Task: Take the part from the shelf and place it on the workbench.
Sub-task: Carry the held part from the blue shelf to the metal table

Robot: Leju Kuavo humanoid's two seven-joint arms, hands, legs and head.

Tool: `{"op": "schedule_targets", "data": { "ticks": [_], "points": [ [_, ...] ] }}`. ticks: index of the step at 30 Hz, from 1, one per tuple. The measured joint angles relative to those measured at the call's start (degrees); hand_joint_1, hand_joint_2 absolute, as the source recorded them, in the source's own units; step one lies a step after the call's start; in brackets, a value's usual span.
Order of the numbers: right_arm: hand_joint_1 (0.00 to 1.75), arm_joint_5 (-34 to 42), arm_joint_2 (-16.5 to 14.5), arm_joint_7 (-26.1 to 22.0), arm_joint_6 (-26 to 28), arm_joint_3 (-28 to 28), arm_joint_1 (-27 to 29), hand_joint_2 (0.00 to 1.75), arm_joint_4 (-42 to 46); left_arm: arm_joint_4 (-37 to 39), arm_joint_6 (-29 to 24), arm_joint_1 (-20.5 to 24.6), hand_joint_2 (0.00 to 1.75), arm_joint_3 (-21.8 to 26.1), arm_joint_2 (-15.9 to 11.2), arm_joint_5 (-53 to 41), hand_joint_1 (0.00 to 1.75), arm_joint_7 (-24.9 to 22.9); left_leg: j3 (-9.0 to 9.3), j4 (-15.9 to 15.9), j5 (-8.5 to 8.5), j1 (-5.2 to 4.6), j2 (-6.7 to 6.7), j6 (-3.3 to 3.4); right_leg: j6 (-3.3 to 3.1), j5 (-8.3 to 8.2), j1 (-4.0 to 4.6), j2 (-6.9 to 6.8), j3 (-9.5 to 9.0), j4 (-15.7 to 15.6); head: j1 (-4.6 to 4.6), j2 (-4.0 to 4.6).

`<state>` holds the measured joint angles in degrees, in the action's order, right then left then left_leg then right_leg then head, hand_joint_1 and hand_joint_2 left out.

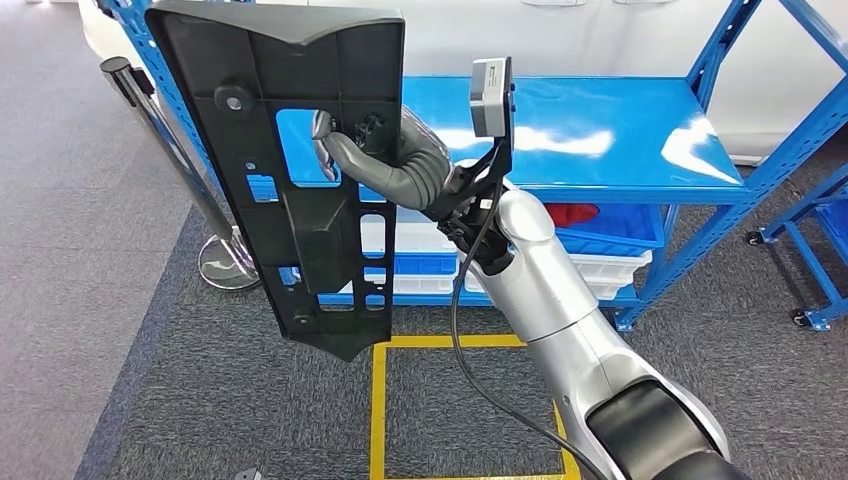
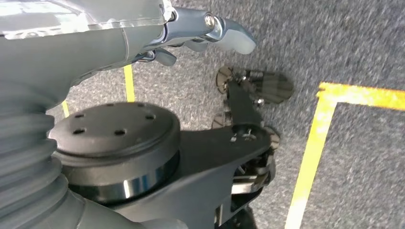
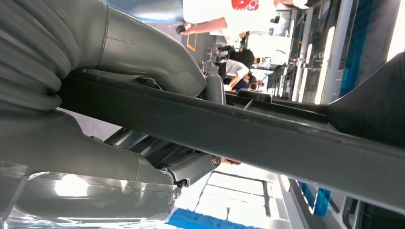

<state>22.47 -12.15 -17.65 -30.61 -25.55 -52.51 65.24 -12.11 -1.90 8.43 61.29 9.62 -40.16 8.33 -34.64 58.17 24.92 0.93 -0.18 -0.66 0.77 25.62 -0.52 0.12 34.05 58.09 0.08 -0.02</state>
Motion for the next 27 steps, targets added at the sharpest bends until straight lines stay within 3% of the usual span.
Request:
{"op": "schedule_targets", "data": {
  "ticks": [6, 12, 20, 27],
  "points": [
    [1.75, -4.62, 0.03, -2.02, 4.61, 0.00, 0.04, 1.75, -0.28, 0.00, -0.06, -0.06, 1.75, 0.02, 0.00, 0.21, 0.00, 0.20, 0.06, -0.73, -0.63, 0.31, -0.01, -0.90, -0.80, -0.21, 0.34, 0.02, 0.33, 0.06, -0.01, 0.02],
    [1.75, -10.58, 0.22, -6.00, 10.57, 0.50, 0.51, 1.75, -0.23, 0.00, -0.16, -0.14, 1.75, 0.04, 0.00, 0.40, 0.00, 0.41, 0.03, -0.88, -0.82, 0.35, -0.01, -1.19, -0.95, -0.28, 0.39, 0.02, 0.45, 0.14, 0.01, 0.02],
    [1.75, -11.27, 1.32, -7.83, 5.81, 1.63, 1.93, 1.75, -2.82, 0.00, -0.16, -0.13, 1.75, 0.04, 0.02, 0.40, 0.00, -0.20, -0.05, -0.77, -0.83, 0.33, -0.03, -1.21, -0.94, -0.31, 0.35, -0.01, 0.44, 0.13, 0.02, 0.01],
    [1.75, -13.80, 2.52, -12.56, 5.71, 3.69, 4.10, 1.75, -8.45, 0.00, -0.52, -0.22, 1.75, 0.04, 0.00, 0.04, 0.00, -0.40, -0.12, -0.70, -0.83, 0.31, -0.05, -1.20, -0.89, -0.35, 0.32, -0.04, 0.45, 0.13, 0.03, 0.02]
  ]
}}
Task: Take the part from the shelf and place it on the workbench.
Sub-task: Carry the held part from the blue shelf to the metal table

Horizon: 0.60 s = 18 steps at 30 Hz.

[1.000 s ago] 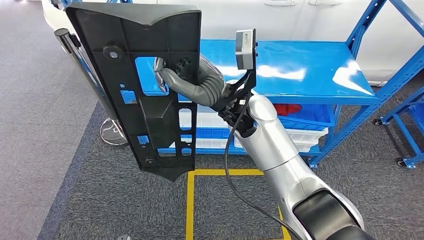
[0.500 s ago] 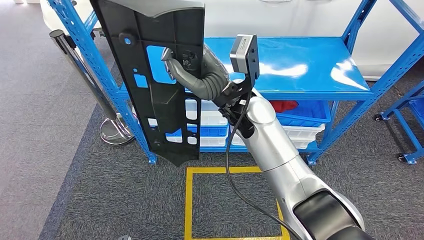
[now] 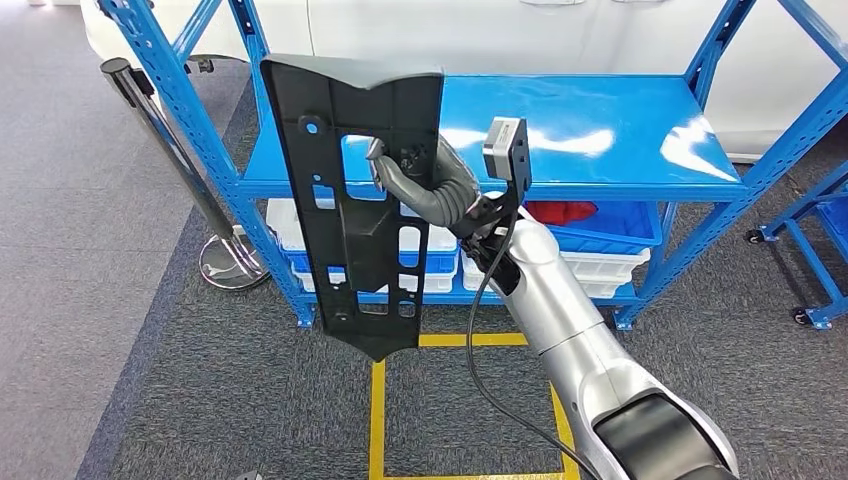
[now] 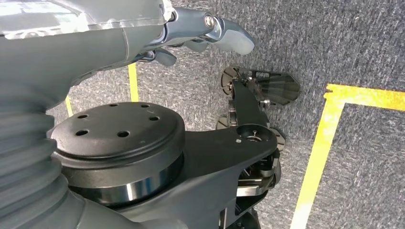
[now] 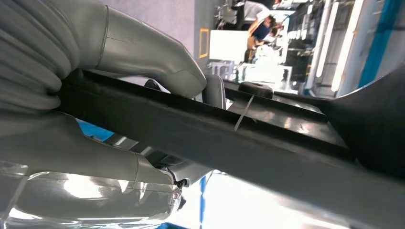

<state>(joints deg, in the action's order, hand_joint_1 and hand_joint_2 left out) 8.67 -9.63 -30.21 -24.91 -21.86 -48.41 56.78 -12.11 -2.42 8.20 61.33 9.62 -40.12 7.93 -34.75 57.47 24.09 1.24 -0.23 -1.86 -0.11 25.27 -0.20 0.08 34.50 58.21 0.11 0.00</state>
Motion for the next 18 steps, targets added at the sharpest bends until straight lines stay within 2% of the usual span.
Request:
{"op": "schedule_targets", "data": {
  "ticks": [11, 18],
  "points": [
    [1.75, -3.00, 0.27, -1.08, 0.45, 0.54, 0.39, 1.75, -2.15, 0.00, 0.62, 0.09, 1.75, -0.02, 0.00, -0.05, 0.00, 0.37, 0.00, 0.01, 0.00, 0.00, 0.00, 0.00, -0.01, 0.00, 0.01, 0.00, 0.02, 0.01, -0.02, -0.02],
    [1.75, -4.01, -0.10, 0.62, -0.47, 1.57, -0.17, 1.75, -1.42, 0.00, 0.48, 0.20, 1.75, 0.00, 0.00, 0.06, 0.00, 0.05, -0.02, 0.01, 0.00, 0.00, 0.00, 0.00, 0.00, -0.01, 0.01, 0.00, 0.01, 0.01, 0.00, 0.00]
  ]
}}
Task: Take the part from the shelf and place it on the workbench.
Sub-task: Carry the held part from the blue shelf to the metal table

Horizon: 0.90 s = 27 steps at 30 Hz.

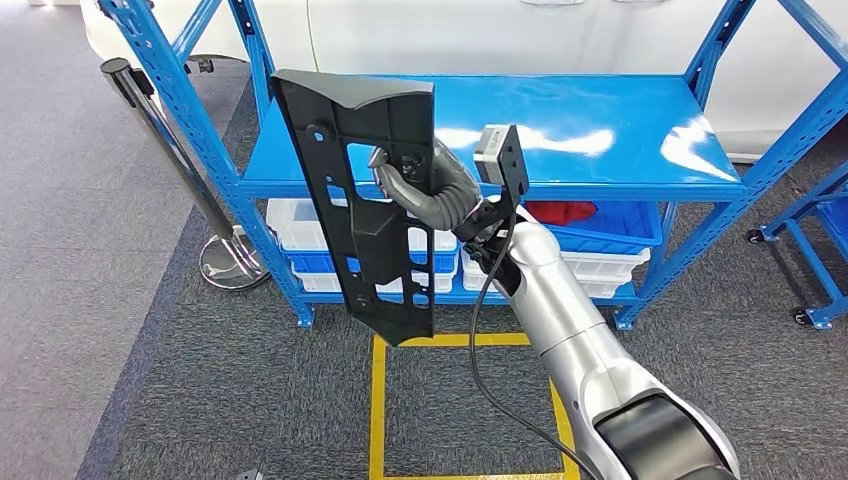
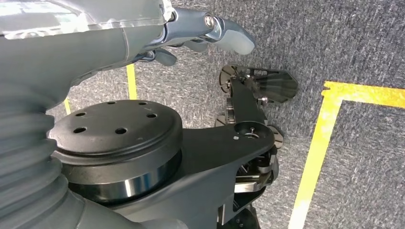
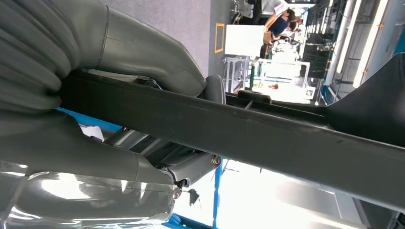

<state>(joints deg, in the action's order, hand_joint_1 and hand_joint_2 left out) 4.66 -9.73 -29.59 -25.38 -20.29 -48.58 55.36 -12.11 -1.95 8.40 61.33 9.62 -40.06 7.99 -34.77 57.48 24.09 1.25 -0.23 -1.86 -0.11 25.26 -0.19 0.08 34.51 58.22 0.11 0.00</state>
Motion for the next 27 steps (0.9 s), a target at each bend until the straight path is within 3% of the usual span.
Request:
{"op": "schedule_targets", "data": {
  "ticks": [8, 13, 16, 18, 20, 21, 22, 23, 25, 27],
  "points": [
    [1.75, 0.00, -0.66, 0.26, -0.52, 0.70, -0.55, 1.75, 0.02, 0.00, -0.04, -0.03, 1.75, 0.01, 0.00, 0.37, 0.00, -0.02, -0.02, 0.04, 0.01, -0.01, -0.01, 0.02, 0.01, -0.02, -0.02, -0.01, -0.01, -0.02, -0.01, -0.01],
    [1.75, 0.00, -0.97, 0.17, -0.58, 0.93, -0.62, 1.75, 0.17, 0.00, -0.02, -0.06, 1.75, 0.02, -0.19, 0.42, 0.00, 0.08, -0.33, 0.58, 0.22, -0.14, -0.02, 0.69, 0.36, -0.21, -0.20, -0.05, 0.04, -0.11, -0.04, -0.01],
    [1.75, 0.05, -1.18, 0.44, -0.67, 1.18, -0.86, 1.75, 0.89, 0.00, -0.03, -0.03, 1.75, 0.02, -0.21, 0.42, 0.00, 0.08, 0.28, -0.87, -0.56, 0.24, 0.17, 1.20, 0.91, 0.31, -0.08, -0.01, 0.06, 0.19, 0.02, -0.01],
    [1.75, 0.14, -1.20, 0.72, -0.69, 1.33, -1.27, 1.75, 1.22, 0.00, -0.03, 0.01, 1.75, 0.02, -0.18, 0.41, 0.00, 0.08, 0.71, -1.91, -1.16, 0.65, 0.42, 1.51, 1.39, 3.18, -0.21, 0.00, 1.94, 4.59, 0.13, 0.00],
    [1.75, 0.17, -1.19, 0.99, -0.68, 1.49, -1.50, 1.75, 1.27, 0.00, -0.04, 0.00, 1.75, 0.02, -0.18, 0.38, 0.00, 0.07, 0.65, -2.01, -1.27, 0.70, 0.52, 1.57, 1.92, 6.68, -0.64, 0.00, 5.29, 11.99, 0.17, -0.01],
    [1.75, 0.14, -1.18, 1.14, -0.68, 1.56, -1.50, 1.75, 1.27, 0.00, -0.04, -0.02, 1.75, 0.02, -0.18, 0.34, 0.00, 0.06, 0.61, -1.95, -1.25, 0.77, 0.55, 1.49, 2.20, 7.35, -0.95, -0.02, 6.38, 14.42, 0.18, -0.01],
    [1.75, 0.09, -1.17, 1.31, -0.67, 1.62, -1.53, 1.75, 1.31, 0.00, -0.04, -0.03, 1.75, 0.02, -0.18, 0.30, 0.00, 0.05, 0.56, -1.82, -1.20, 0.91, 0.57, 1.31, 2.50, 6.93, -1.26, -0.04, 6.51, 14.80, 0.17, -0.01],
    [1.75, 0.02, -1.17, 1.49, -0.67, 1.64, -1.62, 1.75, 1.42, 0.00, -0.03, -0.04, 1.75, 0.02, -0.16, 0.20, 0.00, 0.05, 0.50, -1.58, -1.10, 1.13, 0.59, 1.04, 2.82, 5.50, -1.59, -0.10, 5.51, 12.91, 0.17, -0.01],
    [1.75, -0.11, -1.19, 1.80, -0.66, 1.64, -2.11, 1.75, 1.75, 0.00, -0.02, -0.01, 1.75, 0.02, -0.11, 0.00, 0.00, 0.05, 0.24, -0.78, -0.68, 1.58, 0.60, 0.21, 3.46, 2.13, -2.10, -0.46, 1.66, 5.48, 0.22, 0.00],
    [1.75, -0.18, -1.25, 2.07, -0.68, 1.65, -2.86, 1.75, 2.10, -0.01, -0.02, 0.08, 1.75, 0.02, -0.15, -0.14, 0.00, 0.05, -0.18, 0.17, -0.32, 1.52, 0.62, -0.81, 2.92, 0.88, -2.10, -0.47, -0.26, 1.22, 0.28, 0.00]
  ]
}}
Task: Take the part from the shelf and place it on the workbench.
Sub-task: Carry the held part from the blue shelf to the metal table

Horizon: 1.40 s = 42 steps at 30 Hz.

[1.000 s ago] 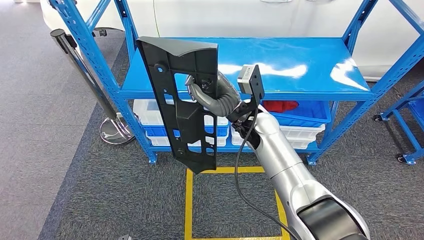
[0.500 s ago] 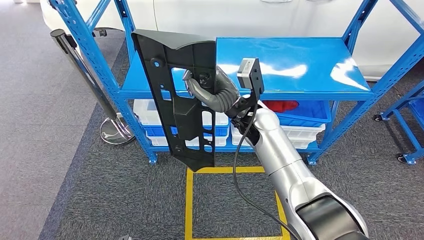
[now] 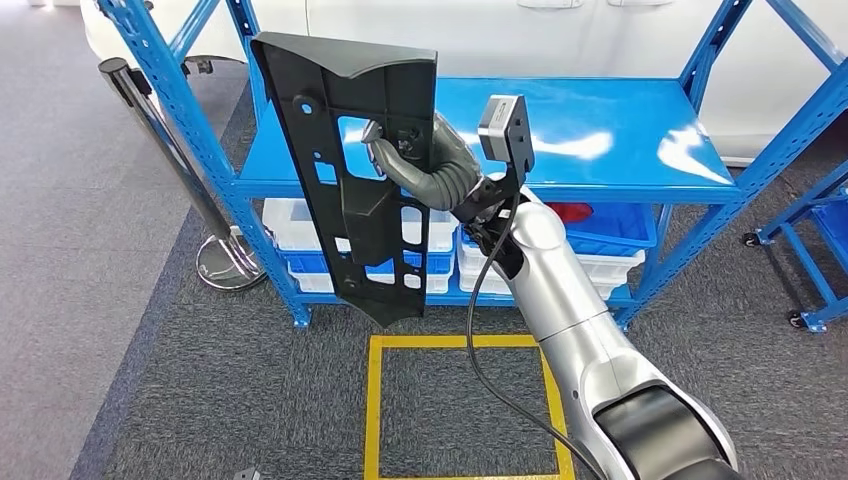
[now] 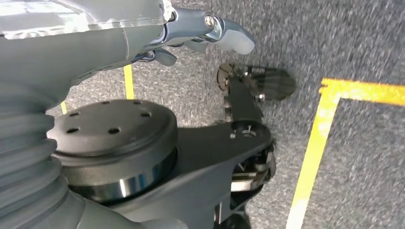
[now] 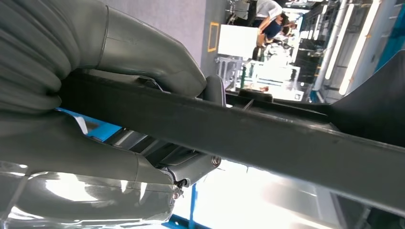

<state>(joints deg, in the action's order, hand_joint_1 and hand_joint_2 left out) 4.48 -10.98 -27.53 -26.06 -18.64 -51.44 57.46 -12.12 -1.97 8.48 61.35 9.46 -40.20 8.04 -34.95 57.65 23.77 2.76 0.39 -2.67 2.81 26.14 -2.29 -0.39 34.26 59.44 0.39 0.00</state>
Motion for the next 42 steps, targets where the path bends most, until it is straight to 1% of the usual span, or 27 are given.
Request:
{"op": "schedule_targets", "data": {
  "ticks": [3, 4, 5, 6, 8, 9, 10, 11, 13, 14, 15, 16, 18, 20, 21, 23, 24, 25, 26, 27, 28, 30, 31, 33, 40, 41, 42],
  "points": [
    [1.75, -0.09, -0.07, 0.49, -0.06, 0.02, -0.65, 1.75, 0.58, -0.01, 0.00, -0.02, 1.75, 0.00, -0.04, -0.10, 0.00, -0.07, -0.17, -0.08, -0.12, 0.02, 0.11, -1.22, -1.95, -0.02, 0.39, 0.54, 0.51, 0.08, -0.16, 0.00],
    [1.75, -0.14, -0.09, 0.68, -0.12, 0.02, -0.83, 1.75, 0.84, -0.01, 0.00, -0.01, 1.75, 0.00, -0.02, -0.15, 0.00, -0.12, -0.36, 0.23, 0.27, 0.15, 0.15, -1.41, -2.45, -0.15, 0.46, 0.64, 0.58, 0.04, -0.21, 0.00],
    [1.75, -0.20, -0.12, 0.86, -0.19, 0.02, -1.07, 1.75, 1.06, -0.01, 0.00, 0.02, 1.75, -0.01, 0.01, -0.20, 0.00, -0.14, -0.95, 1.63, 1.32, 0.21, 0.17, -1.46, -2.92, -0.31, 0.51, 0.70, 0.63, -0.04, -0.27, 0.00],
    [1.75, -0.27, -0.16, 1.03, -0.27, 0.01, -1.31, 1.75, 1.24, -0.01, -0.01, 0.06, 1.75, -0.02, 0.02, -0.28, 0.00, -0.18, -2.05, 4.25, 2.99, 0.16, 0.15, -1.36, -3.30, -0.43, 0.62, 0.75, 0.65, -0.11, -0.36, 0.00],
    [1.75, -0.35, -0.22, 1.44, -0.41, 0.01, -1.66, 1.75, 1.40, -0.01, -0.06, 0.09, 1.75, -0.02, 0.02, -0.45, 0.00, -0.31, -5.43, 12.34, 6.90, -0.24, 0.11, -0.92, -3.82, -0.50, 1.13, 0.89, 0.69, -0.11, -0.54, 0.00],
    [1.75, -0.37, -0.22, 1.69, -0.47, 0.01, -1.72, 1.75, 1.42, -0.01, -0.10, 0.09, 1.75, -0.02, 0.02, -0.51, 0.00, -0.39, -6.92, 15.76, 8.04, -0.50, 0.10, -0.64, -3.99, -0.51, 1.46, 1.02, 0.69, -0.10, -0.59, 0.00],
    [1.75, -0.36, -0.22, 1.94, -0.51, 0.01, -1.79, 1.75, 1.42, -0.01, -0.14, 0.08, 1.75, -0.02, 0.02, -0.54, 0.00, -0.47, -7.62, 17.36, 8.15, -0.78, 0.08, -0.24, -4.13, -0.51, 1.81, 1.19, 0.69, -0.10, -0.61, 0.00],
    [1.75, -0.33, -0.22, 2.10, -0.54, 0.00, -1.91, 1.75, 1.42, -0.01, -0.16, 0.09, 1.75, -0.02, 0.02, -0.57, 0.00, -0.52, -7.22, 16.59, 7.18, -1.10, 0.05, 0.29, -4.23, -0.52, 2.15, 1.41, 0.67, -0.09, -0.62, 0.00],
    [1.75, -0.23, -0.24, 2.23, -0.53, -0.01, -2.47, 1.75, 1.42, -0.01, -0.18, 0.15, 1.75, -0.02, 0.02, -0.58, 0.00, -0.57, -3.91, 9.70, 3.65, -1.91, -0.53, 1.83, -4.35, -0.53, 2.64, 1.93, 0.60, -0.09, -0.60, 0.00],
    [1.75, -0.15, -0.25, 2.24, -0.52, -0.02, -2.85, 1.75, 1.42, -0.01, -0.20, 0.18, 1.75, -0.02, -0.04, -0.58, 0.00, -0.58, -2.11, 6.08, 2.35, -2.21, -0.96, 2.57, -4.34, -0.53, 2.86, 2.17, 0.63, -0.06, -0.49, 0.00],
    [1.75, -0.07, -0.25, 2.25, -0.49, -0.02, -3.15, 1.75, 1.42, -0.01, -0.24, 0.23, 1.75, -0.03, -0.07, -0.58, 0.00, -0.58, -0.80, 3.44, 1.69, -2.49, -1.36, 3.02, -4.25, -0.57, 2.90, 2.34, 0.72, -0.03, -0.45, 0.00],
    [1.75, 0.00, -0.25, 2.26, -0.45, -0.04, -3.34, 1.75, 1.42, -0.01, -0.28, 0.26, 1.75, -0.03, -0.07, -0.58, 0.00, -0.59, -0.14, 2.05, 1.60, -2.67, -1.63, 3.26, -4.10, -0.64, 2.82, 2.47, 0.85, -0.04, -0.43, 0.00],
    [1.75, 0.07, -0.24, 2.29, -0.34, -0.05, -3.47, 1.75, 1.43, -0.01, -0.36, 0.29, 1.75, -0.04, -0.01, -0.58, 0.00, -0.59, 0.21, 1.23, 1.55, -2.71, -1.53, 3.17, -3.55, -0.85, 2.73, 2.71, 1.02, -0.20, -0.49, 0.00],
    [1.75, 0.09, -0.23, 2.31, -0.23, -0.05, -3.63, 1.75, 1.52, -0.01, -0.42, 0.36, 1.75, -0.04, 0.14, -0.58, 0.00, -0.53, 0.54, 0.30, 1.05, -2.37, -1.08, 3.36, -2.88, 0.08, 2.79, 2.36, 1.54, 0.83, -0.36, 0.00],
    [1.75, 0.12, -0.23, 2.31, -0.17, -0.05, -3.75, 1.75, 1.63, -0.01, -0.44, 0.40, 1.75, -0.04, 0.21, -0.58, 0.00, -0.49, 0.69, -0.14, 0.79, -2.17, -0.81, 3.49, -2.54, 1.38, 2.76, 2.01, 2.45, 2.82, -0.23, 0.00],
    [1.75, 0.14, -0.21, 2.31, -0.06, -0.06, -3.75, 1.75, 1.83, -0.01, -0.46, 0.41, 1.75, -0.04, 0.31, -0.58, 0.00, -0.44, 0.73, -0.36, 0.61, -2.13, -0.33, 3.69, -1.95, 4.94, 2.32, 1.33, 5.72, 9.84, 0.01, 0.00],
    [1.75, 0.14, -0.17, 2.31, 0.00, -0.07, -3.61, 1.75, 1.89, -0.01, -0.46, 0.36, 1.75, -0.04, 0.32, -0.58, 0.00, -0.43, 0.69, -0.33, 0.62, -2.12, -0.11, 3.69, -1.69, 6.14, 2.08, 1.19, 7.37, 13.26, 0.02, -0.01],
    [1.75, 0.14, -0.13, 2.31, 0.05, -0.09, -3.46, 1.75, 1.92, -0.01, -0.47, 0.30, 1.75, -0.04, 0.34, -0.58, 0.00, -0.42, 0.67, -0.29, 0.64, -2.11, 0.10, 3.66, -1.47, 6.44, 1.84, 1.08, 8.35, 15.24, 0.02, -0.01],
    [1.75, 0.14, -0.08, 2.31, 0.09, -0.10, -3.36, 1.75, 1.96, -0.01, -0.48, 0.27, 1.75, -0.04, 0.36, -0.57, 0.00, -0.42, 0.65, -0.20, 0.69, -2.10, 0.29, 3.60, -1.31, 5.65, 1.62, 0.92, 8.26, 15.01, 0.02, -0.01],
    [1.75, 0.15, -0.04, 2.31, 0.13, -0.13, -3.32, 1.75, 2.08, -0.01, -0.48, 0.26, 1.75, -0.04, 0.40, -0.57, 0.00, -0.41, 0.65, -0.07, 0.77, -2.07, 0.44, 3.48, -1.21, 3.95, 1.43, 0.67, 7.03, 12.48, 0.02, -0.01],
    [1.75, 0.15, -0.03, 2.31, 0.13, -0.15, -3.33, 1.75, 2.32, -0.01, -0.47, 0.26, 1.75, -0.04, 0.46, -0.56, 0.00, -0.40, 0.65, 0.12, 0.89, -2.06, 0.55, 3.30, -1.19, 1.88, 1.31, 0.22, 4.97, 8.37, 0.02, -0.01],
    [1.75, 0.16, -0.01, 2.31, 0.14, -0.23, -3.38, 1.75, 2.89, -0.01, -0.46, 0.28, 1.75, -0.04, 0.56, -0.56, 0.00, -0.37, 0.51, 0.54, 1.15, -2.24, 0.73, 2.79, -1.60, -0.55, 1.53, -0.65, 1.61, 1.49, -0.01, -0.01],
    [1.75, 0.17, 0.00, 2.31, 0.14, -0.28, -3.38, 1.75, 3.10, -0.01, -0.46, 0.28, 1.75, -0.04, 0.58, -0.56, 0.00, -0.36, 0.43, 0.69, 1.23, -2.34, 0.81, 2.54, -1.88, -0.84, 1.68, -0.83, 0.92, -0.06, -0.03, -0.01],
    [1.75, 0.17, 0.02, 2.31, 0.14, -0.35, -3.36, 1.75, 3.24, -0.01, -0.46, 0.26, 1.75, -0.04, 0.59, -0.56, 0.00, -0.33, 0.35, 0.79, 1.24, -2.43, 0.90, 2.26, -2.26, -0.79, 1.81, -0.60, 0.94, -0.38, -0.07, -0.01],
    [1.75, 0.17, 0.10, 2.32, 0.15, -0.36, -3.30, 1.75, 3.30, -0.01, -0.46, 0.24, 1.75, -0.04, 0.60, -0.55, 0.00, -0.33, 0.39, 0.68, 1.19, -2.40, 1.06, 2.01, -2.50, -0.84, 1.94, -0.46, 1.02, -0.36, -0.05, -0.01],
    [1.75, 0.17, 0.11, 2.32, 0.16, -0.38, -3.31, 1.75, 3.39, -0.01, -0.46, 0.24, 1.75, -0.04, 0.60, -0.55, 0.00, -0.33, 0.28, 0.92, 1.52, -2.29, 1.04, 1.71, -2.85, -1.03, 1.87, -0.30, 0.96, -0.60, -0.06, -0.01],
    [1.75, 0.20, 0.10, 2.37, 0.15, -0.43, -3.27, 1.75, 3.52, -0.01, -0.46, 0.20, 1.75, -0.04, 0.61, -0.52, 0.00, -0.33, -1.40, 4.80, 3.63, -2.18, 0.85, 1.30, -3.30, -1.24, 1.83, 0.03, 0.91, -0.84, -0.11, -0.01]
  ]
}}
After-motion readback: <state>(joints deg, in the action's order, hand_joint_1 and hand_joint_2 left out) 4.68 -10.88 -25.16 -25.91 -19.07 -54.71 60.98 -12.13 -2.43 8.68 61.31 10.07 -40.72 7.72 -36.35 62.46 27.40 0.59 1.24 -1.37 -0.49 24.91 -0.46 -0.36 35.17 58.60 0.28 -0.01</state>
